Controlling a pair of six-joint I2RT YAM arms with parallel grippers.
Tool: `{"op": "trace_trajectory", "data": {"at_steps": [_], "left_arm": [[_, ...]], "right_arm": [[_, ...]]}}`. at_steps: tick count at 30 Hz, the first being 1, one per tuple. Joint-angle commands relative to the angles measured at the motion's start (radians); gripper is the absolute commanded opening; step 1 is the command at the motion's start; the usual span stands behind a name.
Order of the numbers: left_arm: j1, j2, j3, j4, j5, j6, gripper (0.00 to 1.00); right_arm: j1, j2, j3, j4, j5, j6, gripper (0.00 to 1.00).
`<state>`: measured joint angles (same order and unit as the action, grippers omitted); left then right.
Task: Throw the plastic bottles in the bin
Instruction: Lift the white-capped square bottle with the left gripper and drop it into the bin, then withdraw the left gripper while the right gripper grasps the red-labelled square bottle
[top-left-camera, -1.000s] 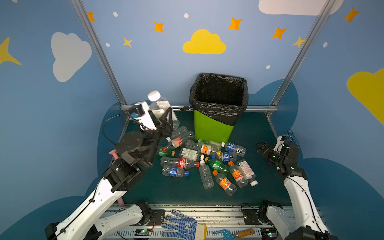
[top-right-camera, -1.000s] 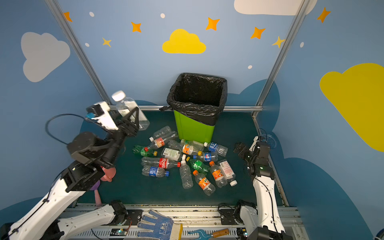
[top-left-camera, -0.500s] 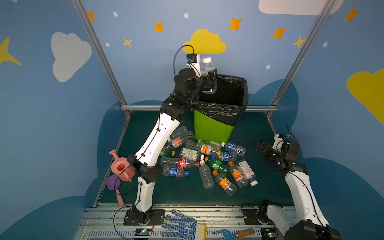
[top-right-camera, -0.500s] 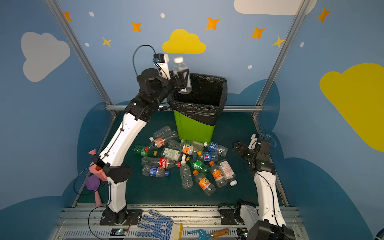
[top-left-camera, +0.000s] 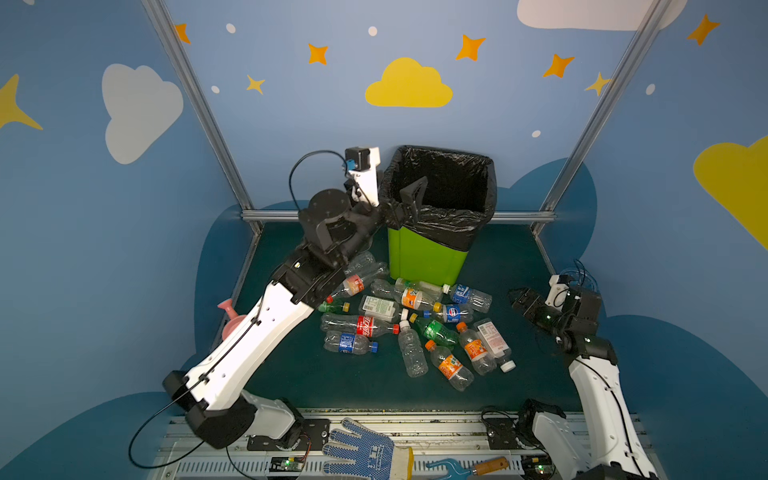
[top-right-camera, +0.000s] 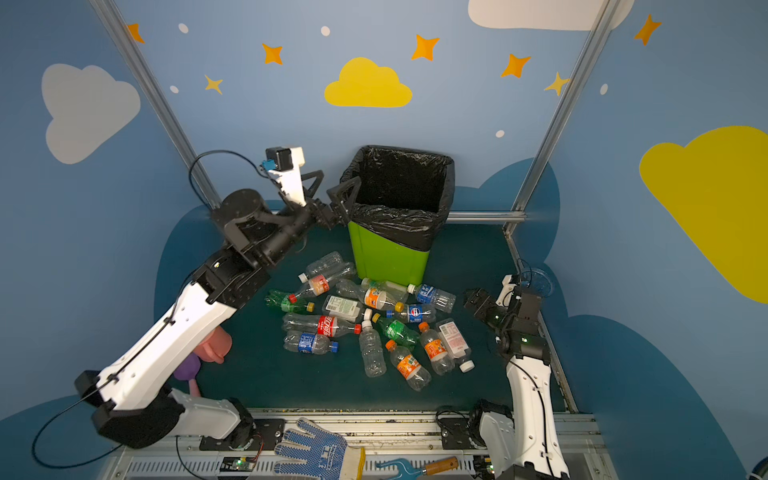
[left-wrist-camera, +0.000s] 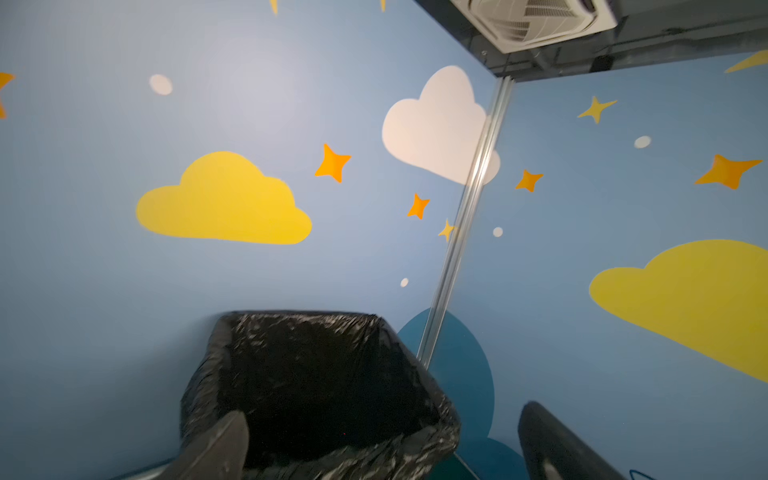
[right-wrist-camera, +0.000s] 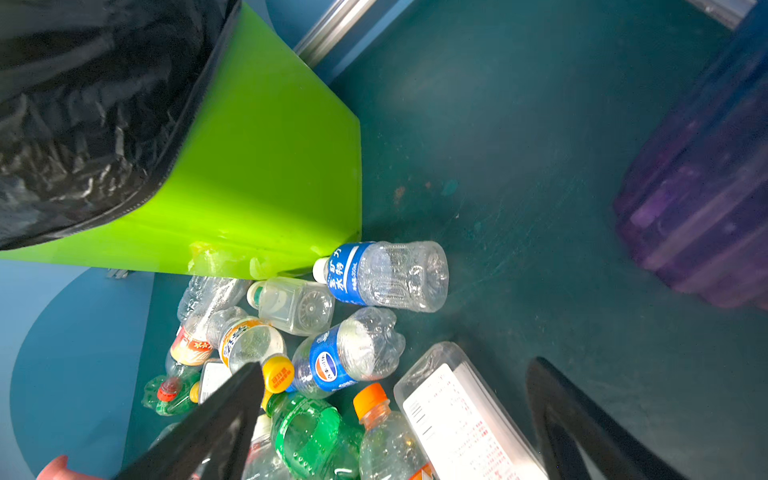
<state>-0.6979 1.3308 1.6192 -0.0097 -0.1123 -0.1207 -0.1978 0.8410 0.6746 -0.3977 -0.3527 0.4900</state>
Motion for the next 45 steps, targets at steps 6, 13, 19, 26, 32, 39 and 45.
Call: {"op": "trace_trajectory", "data": {"at_steps": [6,13,19,26,32,39,45], "left_arm": [[0.010,-0.204,-0.539,0.008,-0.160,-0.159,1.00],[0.049,-0.256,-0.760,-0.183,-0.279,-0.326,1.00],[0.072,-0.335,-0.886,-0.194,-0.297,-0.390,1.00],[0.109,-0.359,-0.924,-0.206,-0.290,-0.403,1.00],[0.132,-0.357,-0.911,-0.234,-0.306,-0.390,1.00],[0.159,-0.369,-0.923,-0.236,-0.289,-0.392,1.00],[0.179,-0.365,-0.930,-0.233,-0.281,-0.393,1.00]], "right_arm": [[0.071,-0.049,-0.059,-0.055,0.016,0.027,0.94],[0.158,-0.030,-0.083,-0.113,0.098,0.013,0.86],[0.196,0.030,-0.102,-0.143,0.148,0.025,0.81],[0.272,0.052,-0.135,-0.156,0.266,0.046,0.92],[0.330,0.101,-0.136,-0.188,0.361,0.062,0.92],[0.393,0.144,-0.133,-0.177,0.396,0.069,0.92],[0.418,0.178,-0.138,-0.167,0.415,0.077,0.91]]}}
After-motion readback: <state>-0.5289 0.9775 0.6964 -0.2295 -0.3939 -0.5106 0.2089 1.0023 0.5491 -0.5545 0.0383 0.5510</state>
